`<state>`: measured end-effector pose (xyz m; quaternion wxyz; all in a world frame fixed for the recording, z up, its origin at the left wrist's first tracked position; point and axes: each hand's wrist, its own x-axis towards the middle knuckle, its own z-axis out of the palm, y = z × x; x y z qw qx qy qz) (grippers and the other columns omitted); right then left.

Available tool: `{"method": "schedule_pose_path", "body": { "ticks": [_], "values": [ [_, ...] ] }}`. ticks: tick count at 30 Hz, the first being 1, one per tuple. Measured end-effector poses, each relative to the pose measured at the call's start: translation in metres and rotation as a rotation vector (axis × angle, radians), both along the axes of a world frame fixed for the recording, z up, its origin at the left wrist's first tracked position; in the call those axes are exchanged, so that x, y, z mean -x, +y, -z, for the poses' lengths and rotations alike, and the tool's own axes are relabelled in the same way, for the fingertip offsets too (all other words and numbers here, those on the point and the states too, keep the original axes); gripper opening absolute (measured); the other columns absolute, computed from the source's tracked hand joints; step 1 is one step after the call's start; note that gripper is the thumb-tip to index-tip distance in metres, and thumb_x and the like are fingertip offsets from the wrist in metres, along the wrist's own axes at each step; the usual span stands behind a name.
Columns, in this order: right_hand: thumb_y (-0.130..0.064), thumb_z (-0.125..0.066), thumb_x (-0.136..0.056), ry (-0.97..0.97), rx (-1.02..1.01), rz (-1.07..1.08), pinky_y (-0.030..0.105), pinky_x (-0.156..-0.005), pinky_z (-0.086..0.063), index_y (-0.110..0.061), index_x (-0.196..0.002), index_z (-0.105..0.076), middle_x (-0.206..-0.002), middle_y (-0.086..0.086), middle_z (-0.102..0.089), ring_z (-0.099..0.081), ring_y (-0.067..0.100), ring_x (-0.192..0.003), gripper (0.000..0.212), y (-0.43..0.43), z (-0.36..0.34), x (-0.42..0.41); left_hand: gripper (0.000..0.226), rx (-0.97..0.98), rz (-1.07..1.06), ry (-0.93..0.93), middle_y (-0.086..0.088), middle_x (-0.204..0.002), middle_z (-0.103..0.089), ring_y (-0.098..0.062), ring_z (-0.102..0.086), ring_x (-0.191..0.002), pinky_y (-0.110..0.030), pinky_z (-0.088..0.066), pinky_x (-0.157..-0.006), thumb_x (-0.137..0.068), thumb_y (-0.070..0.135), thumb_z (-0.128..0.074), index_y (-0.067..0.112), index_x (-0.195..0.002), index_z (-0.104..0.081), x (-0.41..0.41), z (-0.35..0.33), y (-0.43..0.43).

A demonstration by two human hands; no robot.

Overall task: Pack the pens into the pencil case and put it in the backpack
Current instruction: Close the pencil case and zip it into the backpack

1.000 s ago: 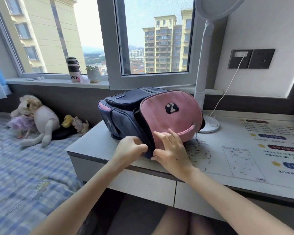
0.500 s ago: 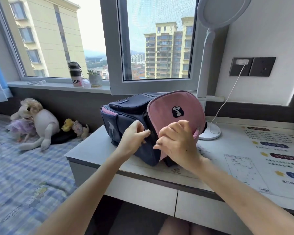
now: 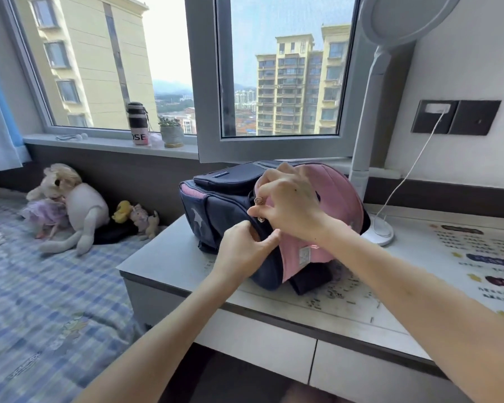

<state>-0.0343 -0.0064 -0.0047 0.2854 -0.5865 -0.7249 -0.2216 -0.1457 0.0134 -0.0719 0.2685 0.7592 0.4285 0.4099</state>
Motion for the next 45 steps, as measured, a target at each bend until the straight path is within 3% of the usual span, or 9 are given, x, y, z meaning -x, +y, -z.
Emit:
{"method": "schedule_pose_path", "body": {
  "ticks": [10,16,25,27,29,33,38,41,45],
  "values": [
    [-0.045,-0.066,-0.076,0.062,0.127,0.054,0.037,-0.082,-0.026,-0.021,-0.076,-0.071,-0.103,-0.006,-0.061,-0.046,0.020,-0.103,0.024,0.049,-0.010,0.008,0.020,0.273,0.100,-0.080,-0.013,-0.048,-0.051,-0.017,-0.051,-0.031,-0.019,-0.041,-0.036,-0.073,0.014,-0.058,0.003,-0.057,-0.053,-0.002,-0.009,0.011],
    [-0.031,-0.064,-0.081,-0.241,-0.081,0.126,0.035,-0.072,-0.014,-0.009,-0.078,-0.069,-0.094,0.001,-0.065,-0.047,0.025,-0.094,0.022,0.071,-0.010,0.023,0.018,0.279,0.140,-0.022,-0.011,-0.046,-0.040,-0.022,-0.044,-0.037,-0.020,-0.037,-0.037,-0.065,0.013,-0.054,0.006,-0.052,-0.043,0.010,0.004,0.011],
    [-0.029,-0.059,-0.075,0.573,0.041,0.649,0.043,-0.087,-0.037,-0.010,-0.058,-0.060,-0.077,0.013,-0.067,-0.061,0.035,-0.087,0.025,0.075,-0.008,-0.131,0.023,0.400,0.174,0.097,-0.017,-0.051,-0.058,-0.025,-0.063,-0.045,-0.026,-0.047,-0.047,-0.070,0.021,-0.055,0.004,-0.057,-0.047,0.023,0.007,0.003],
    [-0.032,-0.059,-0.074,0.641,0.053,0.678,0.041,-0.082,-0.040,-0.012,-0.045,-0.048,-0.066,0.013,-0.060,-0.061,0.039,-0.082,0.037,0.061,0.005,-0.146,0.034,0.218,0.098,0.299,-0.012,-0.051,-0.056,-0.021,-0.056,-0.046,-0.028,-0.042,-0.047,-0.075,0.035,-0.056,0.010,-0.057,-0.041,0.026,0.007,-0.002],
    [-0.033,-0.061,-0.075,0.689,0.040,0.667,0.039,-0.077,-0.044,-0.012,-0.042,-0.043,-0.060,0.011,-0.054,-0.061,0.039,-0.079,0.043,0.054,0.011,-0.152,0.046,-0.307,-0.162,0.553,-0.001,-0.050,-0.039,-0.018,-0.037,-0.047,-0.026,-0.026,-0.043,-0.077,0.051,-0.049,0.014,-0.058,-0.029,0.020,0.003,0.004],
    [-0.029,-0.062,-0.078,0.729,0.012,0.575,0.034,-0.070,-0.041,-0.013,-0.045,-0.045,-0.059,0.009,-0.053,-0.054,0.033,-0.069,0.041,0.059,0.006,-0.151,0.033,-0.841,-0.187,0.417,-0.004,-0.067,-0.050,-0.022,-0.047,-0.061,-0.031,-0.043,-0.057,-0.080,0.042,-0.048,0.012,-0.067,-0.050,-0.025,-0.035,0.033],
    [-0.027,-0.067,-0.074,0.852,0.006,0.479,0.029,-0.062,-0.039,-0.010,-0.054,-0.060,-0.060,0.011,-0.060,-0.055,0.027,-0.065,0.027,0.063,0.005,-0.156,0.039,-0.687,0.088,0.762,-0.008,-0.129,-0.047,-0.030,-0.038,-0.121,-0.043,-0.022,-0.102,-0.089,0.044,-0.049,0.015,-0.112,-0.060,-0.114,-0.070,0.081],
    [-0.026,-0.068,-0.067,1.005,0.022,0.458,0.035,-0.060,-0.047,-0.004,-0.055,-0.066,-0.058,0.012,-0.065,-0.059,0.028,-0.061,0.025,0.061,0.013,-0.169,0.038,-0.564,0.110,0.800,-0.008,-0.126,-0.051,-0.030,-0.040,-0.120,-0.047,-0.015,-0.108,-0.089,0.046,-0.044,0.019,-0.108,-0.063,-0.151,-0.068,0.097],
    [-0.021,-0.066,-0.053,1.155,0.069,0.507,0.031,-0.051,-0.033,-0.011,-0.037,-0.051,-0.042,0.006,-0.039,-0.036,0.021,-0.046,0.023,0.057,0.026,-0.181,0.024,-0.528,-0.001,0.676,-0.008,-0.117,-0.054,-0.029,-0.045,-0.114,-0.049,-0.015,-0.111,-0.086,0.027,-0.051,0.020,-0.100,-0.069,-0.163,-0.066,0.095]
  ]
}}
